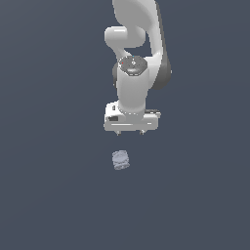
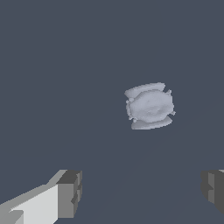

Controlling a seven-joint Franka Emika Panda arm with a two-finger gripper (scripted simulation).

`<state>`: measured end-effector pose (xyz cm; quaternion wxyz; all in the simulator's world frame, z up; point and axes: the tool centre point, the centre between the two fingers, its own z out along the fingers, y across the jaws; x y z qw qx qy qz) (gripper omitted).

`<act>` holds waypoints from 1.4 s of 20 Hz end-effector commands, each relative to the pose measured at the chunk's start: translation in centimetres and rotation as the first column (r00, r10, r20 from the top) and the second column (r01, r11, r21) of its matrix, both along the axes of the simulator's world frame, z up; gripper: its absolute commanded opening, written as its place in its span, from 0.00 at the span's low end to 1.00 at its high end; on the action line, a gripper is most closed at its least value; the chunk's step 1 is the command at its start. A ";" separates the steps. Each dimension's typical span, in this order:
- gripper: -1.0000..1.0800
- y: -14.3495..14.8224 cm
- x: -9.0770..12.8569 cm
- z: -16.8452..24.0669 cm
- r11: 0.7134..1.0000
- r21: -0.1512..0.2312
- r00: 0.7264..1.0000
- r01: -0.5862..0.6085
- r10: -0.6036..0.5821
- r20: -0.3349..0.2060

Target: Pick up the object and move it to a goal position.

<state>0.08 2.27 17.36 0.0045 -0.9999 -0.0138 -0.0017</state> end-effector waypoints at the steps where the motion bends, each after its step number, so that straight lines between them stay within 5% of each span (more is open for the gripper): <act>1: 0.96 0.0 0.0 0.0 1.000 0.000 1.000 0.000 0.000 0.000; 11: 0.96 3.1 0.7 1.5 1.000 0.031 1.000 0.001 -0.002 0.030; 28: 0.96 -1.4 4.3 -4.4 0.993 0.003 0.993 -0.116 0.116 0.011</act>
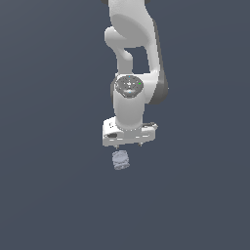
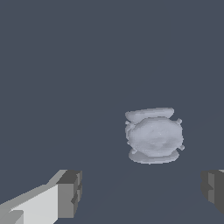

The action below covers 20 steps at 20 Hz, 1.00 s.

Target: Pick up the object and move it to a goal position.

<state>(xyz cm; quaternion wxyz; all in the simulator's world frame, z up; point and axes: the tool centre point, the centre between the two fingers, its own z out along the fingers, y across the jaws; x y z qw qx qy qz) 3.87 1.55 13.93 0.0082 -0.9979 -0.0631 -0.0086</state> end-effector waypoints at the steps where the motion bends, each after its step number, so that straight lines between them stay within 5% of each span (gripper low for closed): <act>1: 0.96 -1.1 0.7 -1.5 1.000 -0.006 1.000 -0.028 0.028 -0.005; 20: 0.96 -3.5 1.9 -6.1 0.996 -0.017 0.996 -0.087 0.087 -0.017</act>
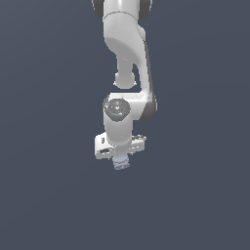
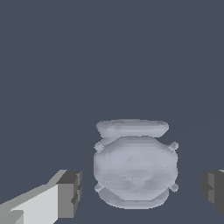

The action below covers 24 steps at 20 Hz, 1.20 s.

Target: Pick up the object and move it to a goal position.

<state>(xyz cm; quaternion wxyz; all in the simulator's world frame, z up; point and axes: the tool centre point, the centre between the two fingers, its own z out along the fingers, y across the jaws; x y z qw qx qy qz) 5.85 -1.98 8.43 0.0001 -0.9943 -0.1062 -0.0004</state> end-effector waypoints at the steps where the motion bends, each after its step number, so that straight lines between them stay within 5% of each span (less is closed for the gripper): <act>1: 0.96 0.0 -0.1 -1.0 1.000 0.000 1.000 -0.001 0.001 -0.001; 12: 0.96 0.0 0.0 -4.3 1.000 0.000 1.000 -0.003 0.003 -0.001; 13: 0.00 0.0 0.0 -4.3 1.000 0.000 1.000 -0.003 0.003 -0.001; 24: 0.00 0.0 0.0 -4.2 1.000 0.000 1.000 -0.003 0.003 0.000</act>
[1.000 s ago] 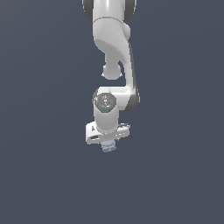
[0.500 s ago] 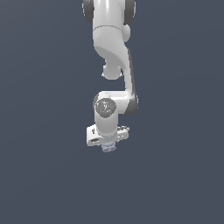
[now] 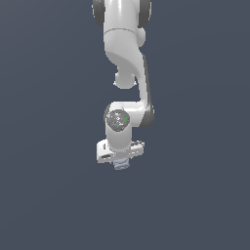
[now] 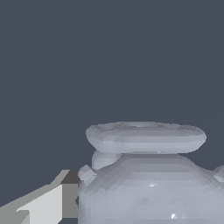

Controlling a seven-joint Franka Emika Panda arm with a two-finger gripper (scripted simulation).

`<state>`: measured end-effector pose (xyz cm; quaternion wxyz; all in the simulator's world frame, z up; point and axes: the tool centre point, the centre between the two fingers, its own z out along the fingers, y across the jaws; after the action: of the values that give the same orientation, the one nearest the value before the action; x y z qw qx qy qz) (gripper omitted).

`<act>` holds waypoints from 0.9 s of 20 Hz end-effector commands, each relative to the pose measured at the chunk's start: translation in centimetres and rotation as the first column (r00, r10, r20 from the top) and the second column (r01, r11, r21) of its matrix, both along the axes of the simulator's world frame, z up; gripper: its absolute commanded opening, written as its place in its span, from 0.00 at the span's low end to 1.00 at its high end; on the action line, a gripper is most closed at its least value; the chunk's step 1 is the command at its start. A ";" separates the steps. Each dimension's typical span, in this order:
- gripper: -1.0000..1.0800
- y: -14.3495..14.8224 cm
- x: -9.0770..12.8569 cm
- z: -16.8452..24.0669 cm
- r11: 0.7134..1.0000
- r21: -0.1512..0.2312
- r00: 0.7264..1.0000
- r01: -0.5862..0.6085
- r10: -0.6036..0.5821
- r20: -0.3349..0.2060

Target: Pick up the object and move it to a goal position.

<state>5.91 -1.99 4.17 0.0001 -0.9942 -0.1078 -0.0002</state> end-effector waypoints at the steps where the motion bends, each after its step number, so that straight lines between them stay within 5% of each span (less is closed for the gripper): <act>1: 0.00 0.1 0.0 0.1 1.000 0.000 1.000 0.000 0.000 0.000; 7: 0.00 2.5 -0.7 1.4 1.000 0.000 1.000 0.000 0.000 0.000; 18: 0.00 11.1 -2.7 6.1 1.000 -0.001 1.000 0.000 0.000 0.000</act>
<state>3.41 8.26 9.75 0.0001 -0.9941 -0.1089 -0.0004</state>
